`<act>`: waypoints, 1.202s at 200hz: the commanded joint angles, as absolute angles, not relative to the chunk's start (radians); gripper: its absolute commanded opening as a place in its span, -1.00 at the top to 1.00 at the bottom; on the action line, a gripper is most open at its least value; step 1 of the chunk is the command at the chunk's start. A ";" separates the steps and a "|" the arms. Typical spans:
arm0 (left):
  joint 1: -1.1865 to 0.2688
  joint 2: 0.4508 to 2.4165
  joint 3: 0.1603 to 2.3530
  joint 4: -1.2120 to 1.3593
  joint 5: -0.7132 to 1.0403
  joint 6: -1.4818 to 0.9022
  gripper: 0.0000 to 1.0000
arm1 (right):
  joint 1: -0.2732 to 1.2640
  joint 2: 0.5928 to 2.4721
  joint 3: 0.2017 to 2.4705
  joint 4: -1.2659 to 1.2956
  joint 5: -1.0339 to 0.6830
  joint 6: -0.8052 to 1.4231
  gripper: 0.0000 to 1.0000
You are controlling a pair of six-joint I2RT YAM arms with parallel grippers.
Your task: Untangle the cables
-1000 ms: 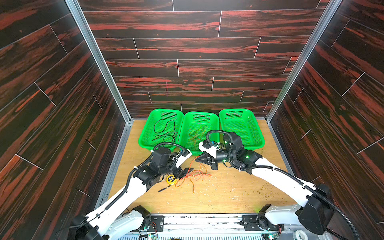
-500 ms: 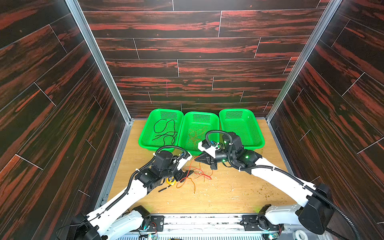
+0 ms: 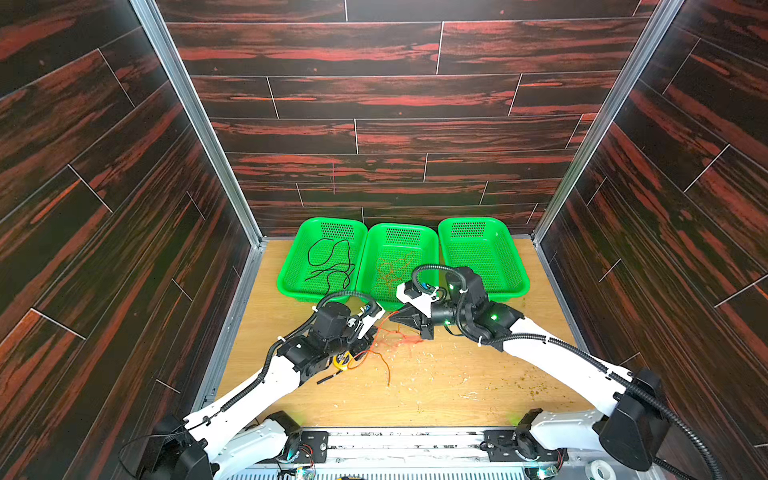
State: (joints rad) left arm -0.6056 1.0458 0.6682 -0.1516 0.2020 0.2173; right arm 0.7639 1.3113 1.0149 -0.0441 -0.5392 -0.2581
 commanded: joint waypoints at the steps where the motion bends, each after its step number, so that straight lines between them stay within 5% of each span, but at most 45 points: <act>1: -0.610 1.002 0.677 -0.175 0.115 0.222 1.00 | 0.765 1.222 0.967 0.035 -0.453 -0.229 1.00; 107: -0.608 0.849 0.658 -0.343 -0.092 0.156 1.00 | 0.518 0.930 0.796 0.158 -0.161 0.077 1.00; 240: -0.609 0.857 0.640 -0.284 -0.016 0.152 1.00 | 0.408 1.195 1.286 -0.080 0.058 0.002 1.00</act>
State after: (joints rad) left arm -0.6075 0.8642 0.6491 -0.3126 -0.0181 0.1596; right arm 0.4591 1.1374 1.2217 -0.0486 0.0189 0.0067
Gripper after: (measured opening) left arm 0.068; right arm 0.059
